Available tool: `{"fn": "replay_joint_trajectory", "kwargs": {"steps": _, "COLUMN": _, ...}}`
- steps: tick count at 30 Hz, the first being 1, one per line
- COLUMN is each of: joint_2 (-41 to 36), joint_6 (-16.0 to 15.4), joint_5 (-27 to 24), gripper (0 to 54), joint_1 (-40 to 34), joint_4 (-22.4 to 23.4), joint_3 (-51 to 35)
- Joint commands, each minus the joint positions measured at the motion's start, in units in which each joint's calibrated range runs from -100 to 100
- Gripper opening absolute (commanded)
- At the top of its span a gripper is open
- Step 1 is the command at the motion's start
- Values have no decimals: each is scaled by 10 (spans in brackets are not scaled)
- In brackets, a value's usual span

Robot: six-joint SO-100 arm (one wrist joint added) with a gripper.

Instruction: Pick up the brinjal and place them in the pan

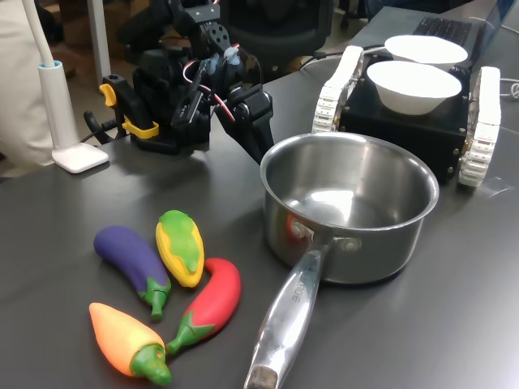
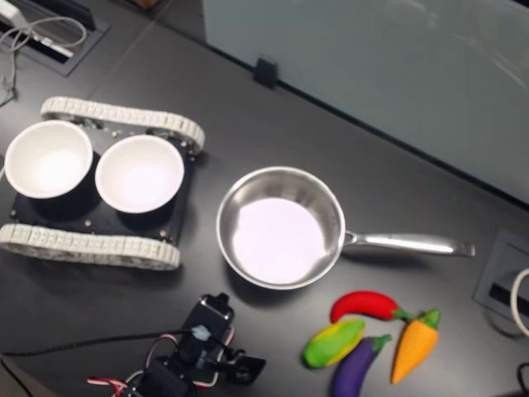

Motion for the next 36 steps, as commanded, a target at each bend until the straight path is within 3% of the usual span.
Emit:
{"fn": "replay_joint_trajectory", "kwargs": {"steps": 1, "joint_2": -6, "joint_6": 3, "joint_5": 2, "gripper": 2, "joint_1": -3, "joint_4": -27, "joint_3": -16}}
{"fn": "replay_joint_trajectory", "kwargs": {"steps": 36, "joint_2": -6, "joint_6": 3, "joint_5": -2, "gripper": 7, "joint_1": 5, "joint_4": -27, "joint_3": -16}}
